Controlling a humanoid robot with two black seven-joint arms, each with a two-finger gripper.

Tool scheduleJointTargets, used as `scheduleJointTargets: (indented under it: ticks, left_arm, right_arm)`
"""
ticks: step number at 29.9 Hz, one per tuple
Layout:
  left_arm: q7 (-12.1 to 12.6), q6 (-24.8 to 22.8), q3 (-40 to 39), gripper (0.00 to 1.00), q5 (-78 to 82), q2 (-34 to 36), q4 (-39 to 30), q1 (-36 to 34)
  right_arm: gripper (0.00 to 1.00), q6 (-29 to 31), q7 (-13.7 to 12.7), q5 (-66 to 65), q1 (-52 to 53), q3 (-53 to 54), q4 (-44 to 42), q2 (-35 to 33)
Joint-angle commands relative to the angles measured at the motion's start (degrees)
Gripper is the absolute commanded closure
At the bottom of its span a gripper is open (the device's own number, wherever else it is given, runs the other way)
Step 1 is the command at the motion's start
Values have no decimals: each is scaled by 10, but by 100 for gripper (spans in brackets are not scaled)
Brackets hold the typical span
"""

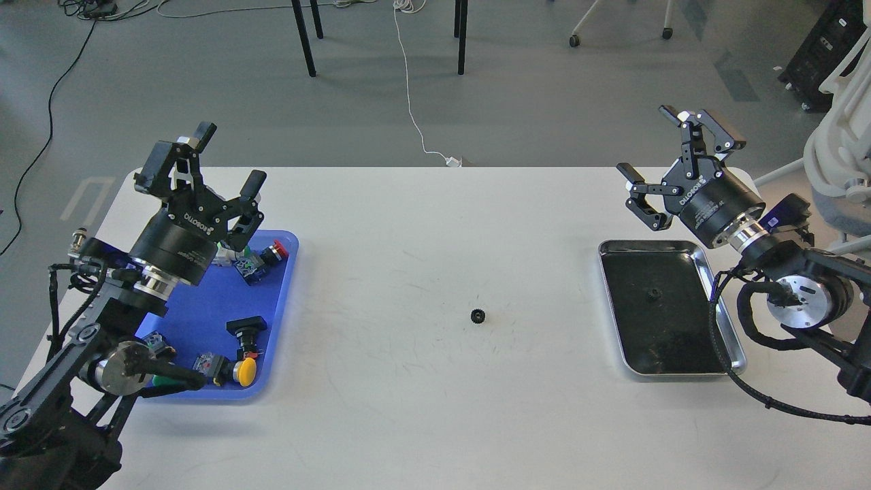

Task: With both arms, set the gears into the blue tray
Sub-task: 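Reach the left gripper toward the black gear on the table, then lower the left gripper and grasp the black gear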

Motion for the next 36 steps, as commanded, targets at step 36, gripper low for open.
scheduleJointTargets:
  ticks: [36]
  left_arm:
    - [-58,24,500,2,806,-122,128,-439]
  right_arm:
    - [2,60,0,0,-154,71,-44,25]
